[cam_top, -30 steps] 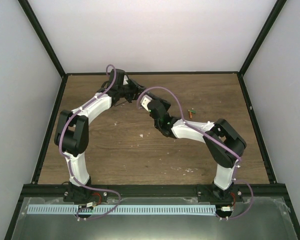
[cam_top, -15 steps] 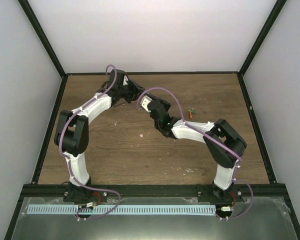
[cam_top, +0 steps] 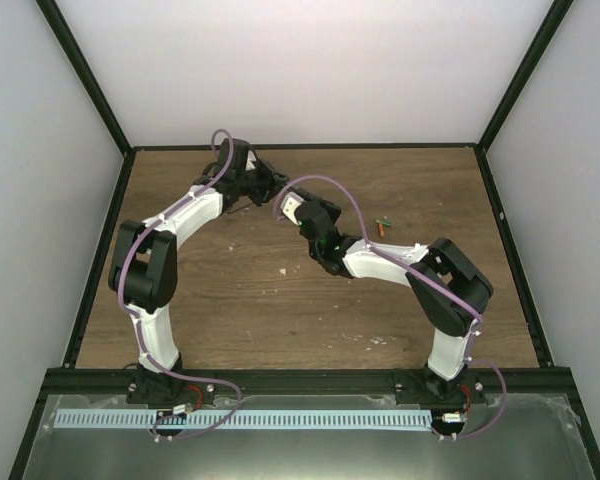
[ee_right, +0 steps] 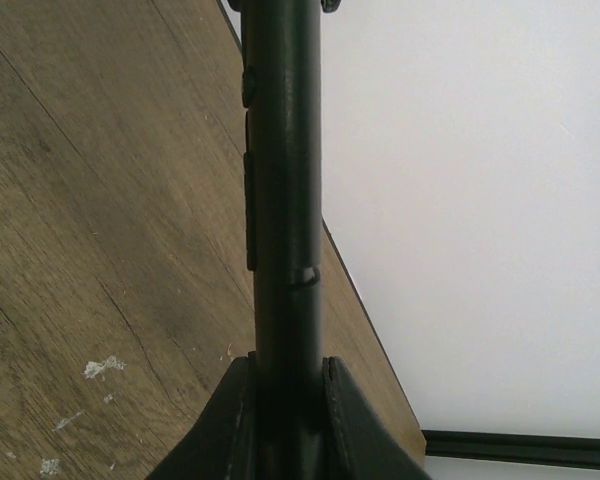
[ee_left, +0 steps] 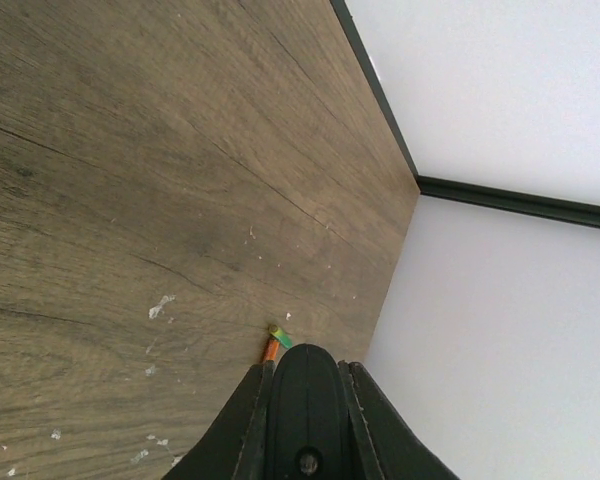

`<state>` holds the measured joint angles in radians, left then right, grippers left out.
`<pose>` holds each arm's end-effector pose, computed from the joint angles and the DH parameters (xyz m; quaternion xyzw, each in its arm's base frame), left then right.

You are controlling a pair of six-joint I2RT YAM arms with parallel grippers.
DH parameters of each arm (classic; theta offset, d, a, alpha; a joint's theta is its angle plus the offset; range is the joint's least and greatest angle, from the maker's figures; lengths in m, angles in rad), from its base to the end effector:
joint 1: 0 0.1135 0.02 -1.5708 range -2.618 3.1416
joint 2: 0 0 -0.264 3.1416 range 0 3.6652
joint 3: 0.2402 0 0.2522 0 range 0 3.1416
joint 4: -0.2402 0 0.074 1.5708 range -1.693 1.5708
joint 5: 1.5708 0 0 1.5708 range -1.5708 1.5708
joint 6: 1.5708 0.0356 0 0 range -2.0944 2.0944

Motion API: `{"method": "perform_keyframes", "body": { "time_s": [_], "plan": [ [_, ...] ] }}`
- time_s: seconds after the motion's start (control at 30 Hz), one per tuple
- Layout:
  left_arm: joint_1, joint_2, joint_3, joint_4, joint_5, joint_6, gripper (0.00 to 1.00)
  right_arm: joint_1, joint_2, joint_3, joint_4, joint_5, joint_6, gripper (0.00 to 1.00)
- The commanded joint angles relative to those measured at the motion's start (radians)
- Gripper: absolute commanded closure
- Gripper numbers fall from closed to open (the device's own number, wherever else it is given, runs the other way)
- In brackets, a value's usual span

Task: Load the batteries into the remote control

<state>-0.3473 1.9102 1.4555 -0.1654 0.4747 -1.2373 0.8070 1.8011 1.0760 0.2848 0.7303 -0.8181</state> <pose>0.4085 -0.1652 0.2474 -0.2749 0.8264 -0.4635 0.1635 0.2899 0.2684 0.2101 -0.4412 0.6813 -0.3043 0.4986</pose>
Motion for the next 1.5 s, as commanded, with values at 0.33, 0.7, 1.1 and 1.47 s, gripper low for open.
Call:
{"method": "perform_keyframes", "body": {
  "time_s": [0.33,0.7,1.1,1.47],
  "plan": [
    [0.003,0.014,-0.019,0.059,0.041,0.060,1.00,0.008,-0.062,-0.003,0.039,0.006,0.047,0.61],
    [0.045,-0.026,-0.075,0.147,0.060,0.142,1.00,-0.009,-0.121,0.020,-0.184,-0.227,0.191,0.00],
    [0.117,-0.081,-0.129,0.104,0.209,0.377,0.99,-0.136,-0.307,0.036,-0.423,-0.708,0.382,0.00],
    [0.122,-0.091,-0.249,0.319,0.496,0.527,1.00,-0.173,-0.332,0.032,-0.559,-0.987,0.390,0.02]
  ]
}}
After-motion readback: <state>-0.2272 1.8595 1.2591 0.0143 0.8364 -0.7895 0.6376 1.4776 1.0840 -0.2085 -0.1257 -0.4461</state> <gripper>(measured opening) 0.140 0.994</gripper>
